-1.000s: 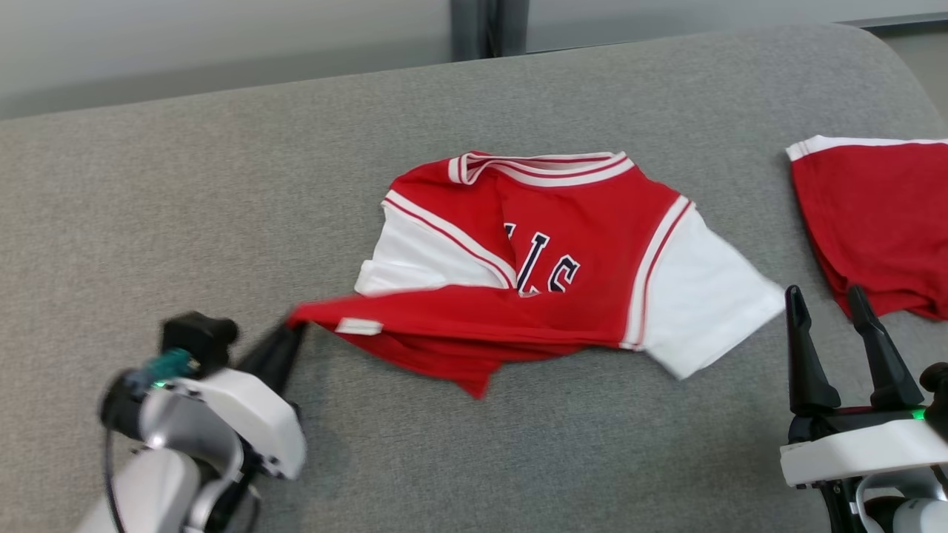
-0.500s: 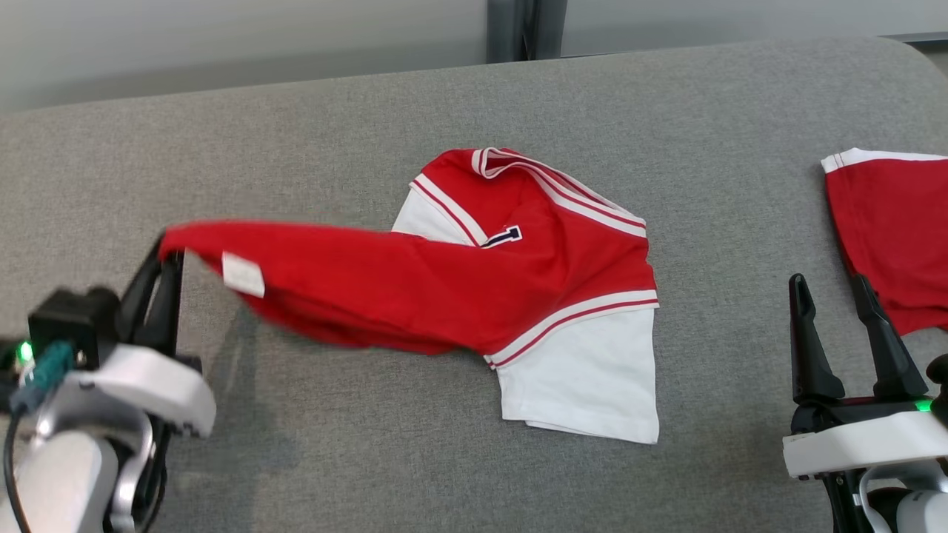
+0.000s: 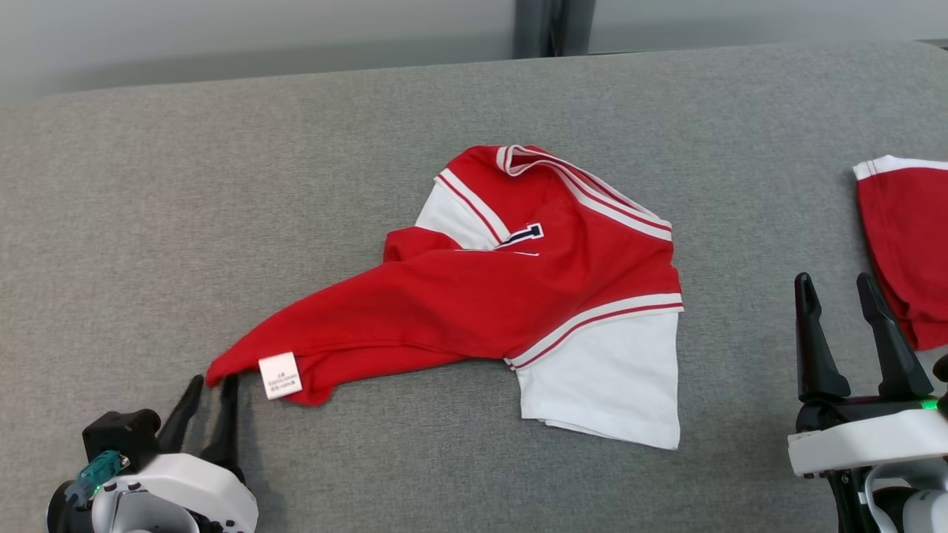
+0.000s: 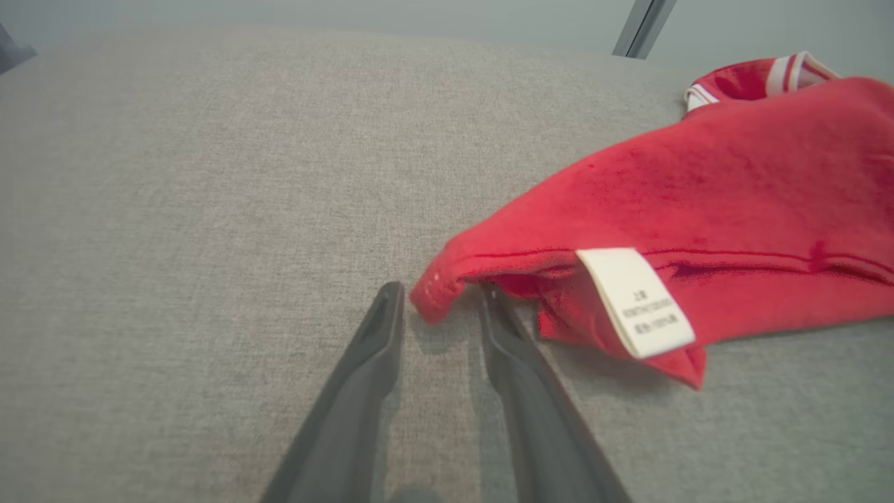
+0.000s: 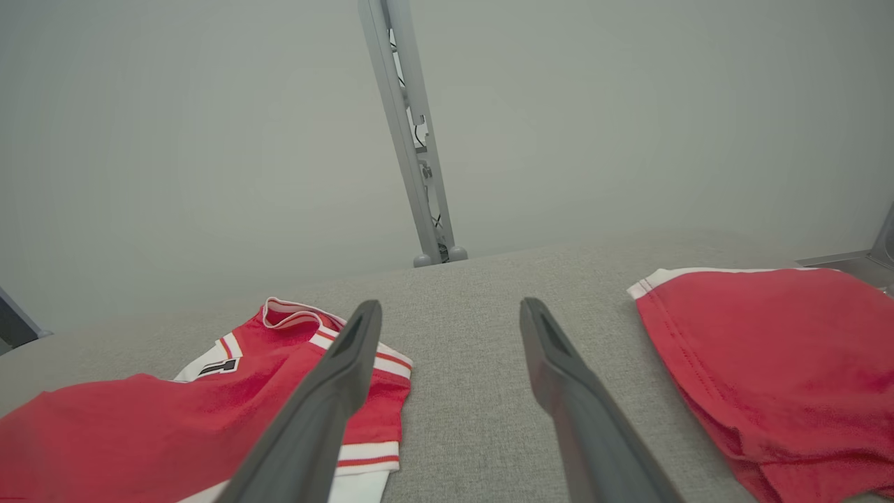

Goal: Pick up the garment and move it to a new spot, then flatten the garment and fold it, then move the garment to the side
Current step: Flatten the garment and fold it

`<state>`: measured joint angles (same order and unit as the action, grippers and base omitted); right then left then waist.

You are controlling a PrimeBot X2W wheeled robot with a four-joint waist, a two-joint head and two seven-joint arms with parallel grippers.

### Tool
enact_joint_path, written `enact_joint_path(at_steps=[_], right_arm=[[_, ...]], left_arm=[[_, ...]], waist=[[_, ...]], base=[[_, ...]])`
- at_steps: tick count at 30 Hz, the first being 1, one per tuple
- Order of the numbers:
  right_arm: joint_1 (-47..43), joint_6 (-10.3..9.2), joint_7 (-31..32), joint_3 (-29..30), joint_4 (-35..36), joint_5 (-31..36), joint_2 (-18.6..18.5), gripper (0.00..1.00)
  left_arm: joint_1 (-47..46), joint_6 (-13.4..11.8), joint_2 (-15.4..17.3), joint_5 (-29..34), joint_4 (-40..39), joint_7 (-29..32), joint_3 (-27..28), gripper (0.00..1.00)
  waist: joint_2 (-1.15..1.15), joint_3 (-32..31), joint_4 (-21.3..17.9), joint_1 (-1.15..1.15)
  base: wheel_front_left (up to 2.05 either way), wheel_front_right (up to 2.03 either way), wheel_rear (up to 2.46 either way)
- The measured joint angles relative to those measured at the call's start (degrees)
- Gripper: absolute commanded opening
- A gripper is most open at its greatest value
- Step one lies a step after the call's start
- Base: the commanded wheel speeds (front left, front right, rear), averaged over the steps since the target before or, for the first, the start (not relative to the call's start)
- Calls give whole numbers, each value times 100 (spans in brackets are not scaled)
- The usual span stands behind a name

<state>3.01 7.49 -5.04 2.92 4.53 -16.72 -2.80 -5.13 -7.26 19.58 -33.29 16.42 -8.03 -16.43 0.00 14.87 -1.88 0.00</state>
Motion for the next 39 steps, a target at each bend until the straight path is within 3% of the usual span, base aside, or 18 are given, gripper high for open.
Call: enact_joint_path(at_steps=[8,17,25,39], right_arm=[[-14,0,99,79,74,58,0,100],[-92,0,94,198,263,183,-1,100],[-139,0,158,97,364,367,-1,100],[-359,0,280,-125,238,390,1,100]], left_arm=[[140,-102,137,-98,-135,-102,198,100],[233,-222,86,-242,-1354,-599,781,100],[130,-230,111,242,-2277,-669,671,100],[354,-314,176,610,-1959,-472,247,100]], waist=[[0,-125,216,0],[0,-330,347,0],[0,-524,352,0],[0,-821,246,0]], base=[[0,0,0],[0,0,0],[0,0,0],[0,0,0]])
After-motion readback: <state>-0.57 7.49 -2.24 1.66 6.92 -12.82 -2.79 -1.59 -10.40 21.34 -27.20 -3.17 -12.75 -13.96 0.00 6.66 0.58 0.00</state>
